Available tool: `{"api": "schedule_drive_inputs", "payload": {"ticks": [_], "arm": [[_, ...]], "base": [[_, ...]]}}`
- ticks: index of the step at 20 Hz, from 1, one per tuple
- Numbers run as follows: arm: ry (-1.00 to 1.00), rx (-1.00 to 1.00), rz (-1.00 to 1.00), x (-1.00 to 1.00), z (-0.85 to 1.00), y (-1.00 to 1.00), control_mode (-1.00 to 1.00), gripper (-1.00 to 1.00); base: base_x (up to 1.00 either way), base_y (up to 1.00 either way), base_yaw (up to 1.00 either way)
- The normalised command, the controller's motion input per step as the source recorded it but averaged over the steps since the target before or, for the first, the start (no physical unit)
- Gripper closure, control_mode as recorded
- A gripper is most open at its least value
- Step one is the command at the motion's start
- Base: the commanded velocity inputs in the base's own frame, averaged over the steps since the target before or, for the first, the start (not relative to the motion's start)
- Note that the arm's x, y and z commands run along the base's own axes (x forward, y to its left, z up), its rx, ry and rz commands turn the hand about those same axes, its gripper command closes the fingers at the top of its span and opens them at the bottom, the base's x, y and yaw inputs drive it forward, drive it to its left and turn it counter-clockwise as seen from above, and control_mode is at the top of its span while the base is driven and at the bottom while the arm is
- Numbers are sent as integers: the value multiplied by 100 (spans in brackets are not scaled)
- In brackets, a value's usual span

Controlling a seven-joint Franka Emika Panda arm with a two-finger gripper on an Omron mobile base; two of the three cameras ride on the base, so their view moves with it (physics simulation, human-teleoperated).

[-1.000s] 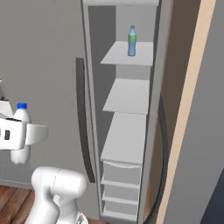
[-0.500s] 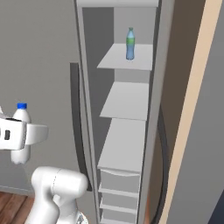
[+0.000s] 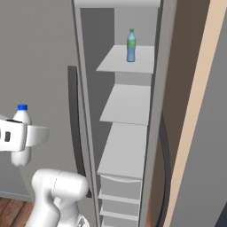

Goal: Take the bottled waters from the counter and place them in the freezer to freeze. Close the freezer door after placing the bottles.

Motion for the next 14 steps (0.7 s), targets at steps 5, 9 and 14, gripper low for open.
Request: {"api": "schedule_drive_inputs", "payload": {"ticks": [5,9,14], "arm": [[0,0,0,0,0,0,100,100],[0,0,0,0,0,0,100,100],[0,0,0,0,0,0,100,100]], "base": [[15,-22,0],[14,-22,0],[16,-27,0]]}}
